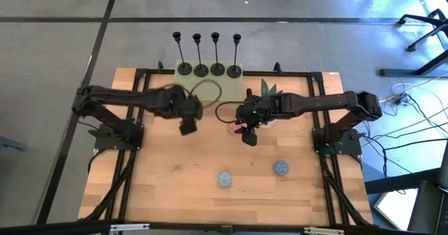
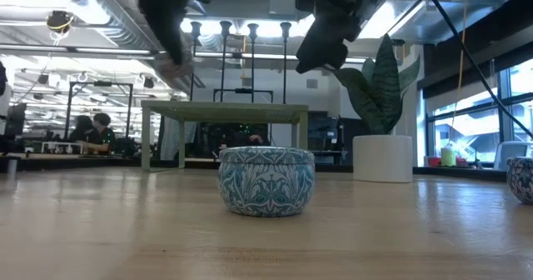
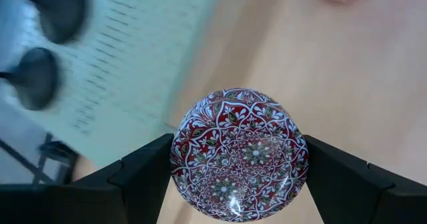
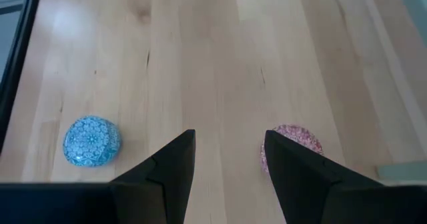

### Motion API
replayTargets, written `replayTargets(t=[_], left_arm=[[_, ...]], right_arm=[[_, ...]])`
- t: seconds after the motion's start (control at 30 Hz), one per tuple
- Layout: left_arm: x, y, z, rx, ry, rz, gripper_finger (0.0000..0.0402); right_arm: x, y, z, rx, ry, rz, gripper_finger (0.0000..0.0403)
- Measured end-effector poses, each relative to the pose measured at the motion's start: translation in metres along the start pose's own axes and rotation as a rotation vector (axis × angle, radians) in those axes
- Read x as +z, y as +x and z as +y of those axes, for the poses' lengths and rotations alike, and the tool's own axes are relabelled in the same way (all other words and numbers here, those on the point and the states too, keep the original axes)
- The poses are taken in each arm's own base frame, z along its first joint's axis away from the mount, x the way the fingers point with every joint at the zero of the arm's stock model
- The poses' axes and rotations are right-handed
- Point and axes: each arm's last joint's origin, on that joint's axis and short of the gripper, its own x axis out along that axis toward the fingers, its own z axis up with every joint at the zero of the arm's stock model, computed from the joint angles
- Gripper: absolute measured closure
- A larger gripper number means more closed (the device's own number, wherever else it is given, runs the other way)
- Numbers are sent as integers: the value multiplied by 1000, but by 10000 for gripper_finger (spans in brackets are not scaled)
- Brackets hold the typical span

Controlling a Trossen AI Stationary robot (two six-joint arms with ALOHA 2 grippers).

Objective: Pick & Place candle stick holders
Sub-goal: Put the purple scented candle on the shelf

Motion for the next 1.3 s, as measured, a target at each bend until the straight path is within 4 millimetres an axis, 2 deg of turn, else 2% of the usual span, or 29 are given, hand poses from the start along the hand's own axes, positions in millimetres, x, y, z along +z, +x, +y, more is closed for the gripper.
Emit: replayTargets(t=[0.13, 0.4, 0.63, 0.83, 1.13, 1.3], left_arm=[[10, 7, 26, 31, -31, 9, 103], [13, 31, 81, 134, -206, 71, 102], [17, 43, 114, 120, -359, 37, 102], [18, 54, 124, 99, -398, 60, 102], [25, 78, 119, 117, -375, 126, 102], [26, 83, 119, 126, -378, 136, 102]], right_arm=[[0, 0, 0, 0, 0, 0, 220], [0, 0, 0, 0, 0, 0, 220], [0, 0, 0, 1, 0, -4, 220], [0, 1, 0, 1, 0, -3, 220], [0, 1, 0, 3, 0, -3, 220], [0, 1, 0, 3, 0, -3, 220]])
